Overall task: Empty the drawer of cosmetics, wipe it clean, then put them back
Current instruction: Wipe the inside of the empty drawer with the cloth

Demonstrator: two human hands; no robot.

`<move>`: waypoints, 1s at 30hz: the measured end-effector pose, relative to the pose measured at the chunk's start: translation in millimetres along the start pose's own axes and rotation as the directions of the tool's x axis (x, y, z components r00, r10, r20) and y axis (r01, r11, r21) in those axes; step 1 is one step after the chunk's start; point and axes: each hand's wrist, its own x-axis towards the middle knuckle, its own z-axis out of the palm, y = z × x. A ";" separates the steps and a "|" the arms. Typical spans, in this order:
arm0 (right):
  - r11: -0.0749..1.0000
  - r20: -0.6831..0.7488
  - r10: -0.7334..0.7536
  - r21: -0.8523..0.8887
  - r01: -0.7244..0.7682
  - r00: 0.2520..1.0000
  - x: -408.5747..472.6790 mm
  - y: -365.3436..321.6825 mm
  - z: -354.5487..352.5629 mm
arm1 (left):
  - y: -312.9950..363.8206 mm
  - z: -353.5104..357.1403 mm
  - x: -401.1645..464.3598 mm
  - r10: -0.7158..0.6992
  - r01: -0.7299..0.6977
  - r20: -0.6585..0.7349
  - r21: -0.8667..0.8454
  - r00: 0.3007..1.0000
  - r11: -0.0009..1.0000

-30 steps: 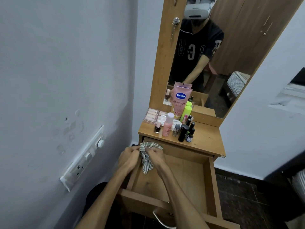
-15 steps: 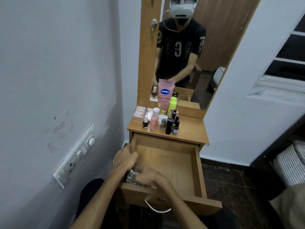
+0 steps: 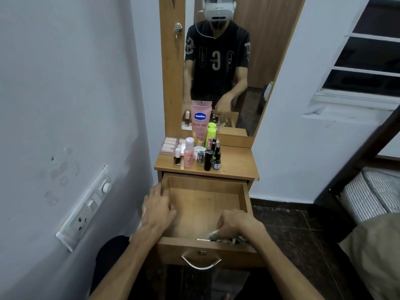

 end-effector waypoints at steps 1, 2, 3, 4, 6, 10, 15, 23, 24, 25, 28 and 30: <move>0.995 -0.050 0.061 -0.075 -0.065 0.997 -2.6 8.1 -2.5 | 1.5 0.4 1.7 0.052 -0.052 -0.002 0.025 0.999 0.998; 0.982 -0.140 0.108 -0.138 -0.128 0.984 -5.5 13.9 -4.8 | 3.8 1.6 3.5 0.099 -0.099 0.008 0.035 0.995 0.994; 0.970 -0.250 0.123 -0.176 -0.170 0.960 -8.0 17.2 -6.9 | 5.9 2.5 5.3 0.137 -0.138 0.024 0.042 0.990 0.990; 0.962 -0.364 0.104 -0.200 -0.187 0.926 -8.4 17.9 -8.9 | 7.4 3.3 6.7 0.168 -0.170 0.044 0.053 0.985 0.984; 0.947 -0.553 -0.017 -0.276 -0.164 0.833 -3.2 14.3 -14.4 | 8.6 5.8 10.0 0.198 -0.203 0.080 0.063 0.977 0.977; 0.880 -0.633 -0.361 -0.475 0.026 0.685 35.4 -4.6 -19.9 | 0.8 8.5 11.5 0.184 -0.182 0.092 -0.031 0.979 0.983; 0.676 -0.488 -0.610 -0.732 0.088 0.625 88.2 -34.6 -14.4 | -0.3 11.0 8.9 0.210 -0.211 0.084 0.000 0.974 0.978; 0.540 -0.415 -0.631 -0.842 -0.013 0.655 119.5 -10.7 -17.2 | 0.5 20.1 8.5 0.299 -0.286 0.093 -0.134 0.950 0.949; 0.549 -0.421 -0.604 -0.835 -0.029 0.677 118.3 -2.3 -18.3 | -0.2 21.0 9.2 0.299 -0.285 0.099 -0.138 0.949 0.949; 0.563 -0.431 -0.570 -0.825 -0.049 0.700 116.6 6.3 -18.7 | -0.5 21.7 9.9 0.296 -0.281 0.102 -0.140 0.950 0.950; 0.625 -0.481 -0.409 -0.767 -0.145 0.776 105.2 32.2 -15.7 | 0.1 21.6 9.4 0.293 -0.281 0.107 -0.116 0.950 0.953; 0.668 -0.525 -0.290 -0.710 -0.223 0.800 93.3 47.8 -12.6 | 0.3 21.7 8.4 0.307 -0.298 0.109 -0.091 0.945 0.950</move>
